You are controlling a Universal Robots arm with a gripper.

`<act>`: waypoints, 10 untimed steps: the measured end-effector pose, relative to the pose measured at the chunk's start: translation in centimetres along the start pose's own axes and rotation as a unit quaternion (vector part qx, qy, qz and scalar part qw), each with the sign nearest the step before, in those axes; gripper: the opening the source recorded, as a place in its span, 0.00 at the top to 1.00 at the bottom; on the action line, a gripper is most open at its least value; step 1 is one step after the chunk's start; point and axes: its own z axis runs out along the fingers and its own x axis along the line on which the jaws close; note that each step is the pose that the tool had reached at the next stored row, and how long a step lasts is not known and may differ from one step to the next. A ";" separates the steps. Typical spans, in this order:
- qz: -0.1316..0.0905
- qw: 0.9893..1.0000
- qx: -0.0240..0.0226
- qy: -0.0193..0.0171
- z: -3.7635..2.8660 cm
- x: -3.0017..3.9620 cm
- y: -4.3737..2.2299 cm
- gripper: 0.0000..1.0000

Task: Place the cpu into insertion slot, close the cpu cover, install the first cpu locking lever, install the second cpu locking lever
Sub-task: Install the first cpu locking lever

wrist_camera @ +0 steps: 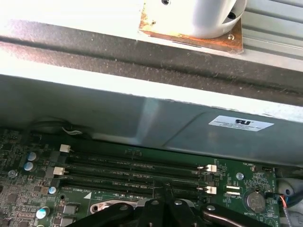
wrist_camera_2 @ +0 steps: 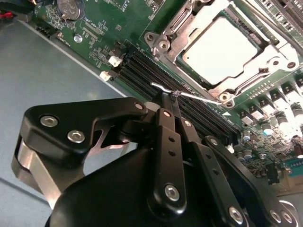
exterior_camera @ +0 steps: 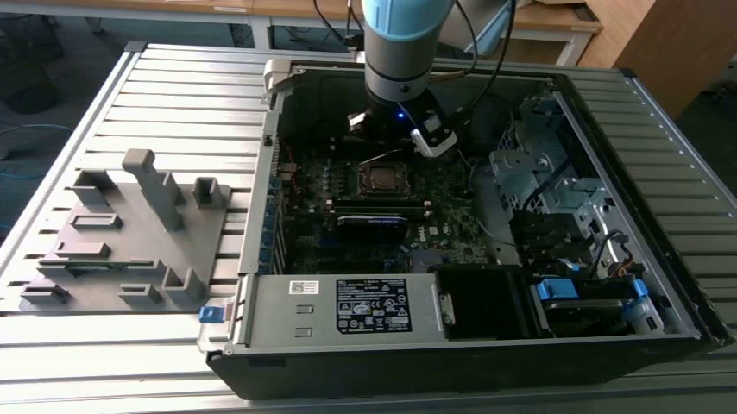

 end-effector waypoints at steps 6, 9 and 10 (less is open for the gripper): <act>0.007 1.000 0.011 0.023 0.09 0.01 -0.03 0.90; 0.007 1.000 0.011 0.024 0.08 0.01 -0.03 0.90; 0.007 1.000 0.011 0.024 0.08 0.01 -0.03 0.90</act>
